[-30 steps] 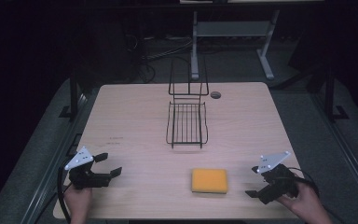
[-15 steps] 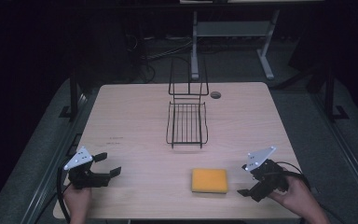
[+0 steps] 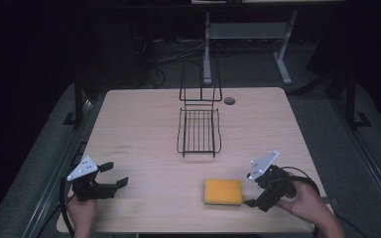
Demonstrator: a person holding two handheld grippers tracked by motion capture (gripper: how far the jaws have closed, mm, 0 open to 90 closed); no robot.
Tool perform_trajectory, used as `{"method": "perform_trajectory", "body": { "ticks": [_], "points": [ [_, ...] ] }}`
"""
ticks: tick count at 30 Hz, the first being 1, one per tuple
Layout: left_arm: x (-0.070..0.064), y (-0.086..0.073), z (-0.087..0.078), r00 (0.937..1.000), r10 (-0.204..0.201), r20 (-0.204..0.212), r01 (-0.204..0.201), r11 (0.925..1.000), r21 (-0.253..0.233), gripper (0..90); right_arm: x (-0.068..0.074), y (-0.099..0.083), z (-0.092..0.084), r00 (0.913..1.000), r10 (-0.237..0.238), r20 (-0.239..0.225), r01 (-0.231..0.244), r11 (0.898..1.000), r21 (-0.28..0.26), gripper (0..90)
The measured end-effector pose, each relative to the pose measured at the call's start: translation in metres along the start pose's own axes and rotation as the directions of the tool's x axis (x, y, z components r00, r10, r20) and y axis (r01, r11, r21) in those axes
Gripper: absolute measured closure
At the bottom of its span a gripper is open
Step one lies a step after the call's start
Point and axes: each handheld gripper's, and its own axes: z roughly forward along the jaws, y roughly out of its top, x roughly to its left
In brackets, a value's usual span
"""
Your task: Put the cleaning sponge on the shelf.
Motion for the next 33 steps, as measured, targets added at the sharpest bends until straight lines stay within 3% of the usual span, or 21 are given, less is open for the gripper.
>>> {"method": "perform_trajectory", "body": {
  "ticks": [8, 24, 33],
  "points": [
    [-0.001, 0.001, 0.000, 1.0000, 0.003, 0.003, -0.003, 1.0000, 0.001, 14.0, 0.000, 0.019, 0.010, 0.9984, -0.051, -0.023, 0.051, 0.998, 0.022, 15.1],
    [0.000, 0.001, -0.001, 1.0000, 0.002, 0.003, -0.002, 1.0000, -0.006, 14.1, -0.004, 0.040, 0.031, 0.9931, -0.089, -0.077, 0.093, 0.995, 0.042, 15.1],
    [0.000, 0.001, -0.001, 1.0000, 0.001, 0.002, -0.001, 1.0000, -0.008, 14.1, -0.005, 0.052, 0.043, 0.9906, -0.102, -0.090, 0.110, 0.991, 0.081, 15.1]
  ]
}}
